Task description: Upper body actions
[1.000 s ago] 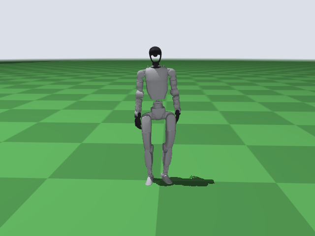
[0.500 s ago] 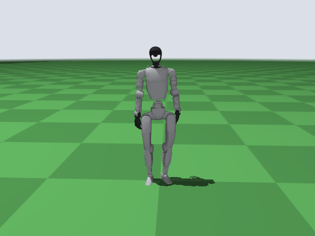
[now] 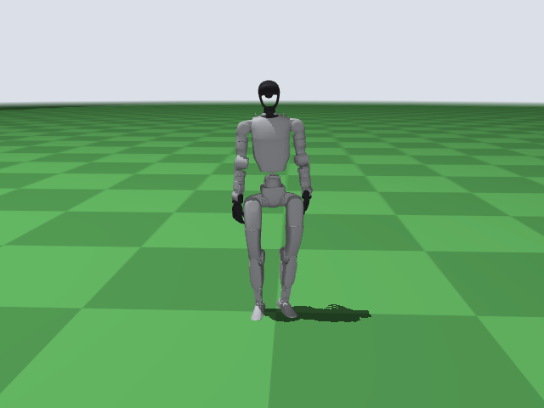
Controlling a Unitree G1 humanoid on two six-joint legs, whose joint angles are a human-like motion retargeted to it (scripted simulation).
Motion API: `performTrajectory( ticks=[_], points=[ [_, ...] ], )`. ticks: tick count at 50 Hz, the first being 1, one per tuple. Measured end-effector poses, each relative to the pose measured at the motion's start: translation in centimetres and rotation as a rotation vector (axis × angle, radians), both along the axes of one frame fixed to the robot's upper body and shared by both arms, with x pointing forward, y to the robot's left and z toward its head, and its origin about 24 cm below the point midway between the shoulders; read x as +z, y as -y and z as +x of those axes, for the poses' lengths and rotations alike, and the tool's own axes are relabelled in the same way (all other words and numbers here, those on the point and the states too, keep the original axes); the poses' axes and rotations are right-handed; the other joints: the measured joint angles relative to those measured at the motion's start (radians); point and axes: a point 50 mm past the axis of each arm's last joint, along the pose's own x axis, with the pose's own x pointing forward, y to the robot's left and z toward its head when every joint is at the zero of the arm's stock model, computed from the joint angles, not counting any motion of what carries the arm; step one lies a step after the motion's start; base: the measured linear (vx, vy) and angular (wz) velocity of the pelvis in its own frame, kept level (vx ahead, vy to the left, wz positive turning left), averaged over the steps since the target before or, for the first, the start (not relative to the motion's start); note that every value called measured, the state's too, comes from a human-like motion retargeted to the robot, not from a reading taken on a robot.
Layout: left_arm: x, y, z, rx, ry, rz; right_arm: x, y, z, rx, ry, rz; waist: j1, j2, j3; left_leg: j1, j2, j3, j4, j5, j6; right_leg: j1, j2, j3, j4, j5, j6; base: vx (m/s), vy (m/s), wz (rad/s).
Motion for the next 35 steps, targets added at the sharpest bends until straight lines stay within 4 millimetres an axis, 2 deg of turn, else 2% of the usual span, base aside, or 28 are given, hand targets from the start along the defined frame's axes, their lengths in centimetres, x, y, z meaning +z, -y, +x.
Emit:
performTrajectory(
  ticks=[35],
  points=[
    [0.01, 0.07, -0.06, 0.008, -0.003, -0.001, 0.0, 0.09, 0.12, 0.018, 0.007, -0.006, -0.006, 0.002, -0.005, -0.001, -0.002, -0.005, 0.0, -0.001, 0.001, -0.002, -0.002, -0.003, 0.001, 0.0, 0.001, 0.0, 0.0, 0.0]
  ],
)
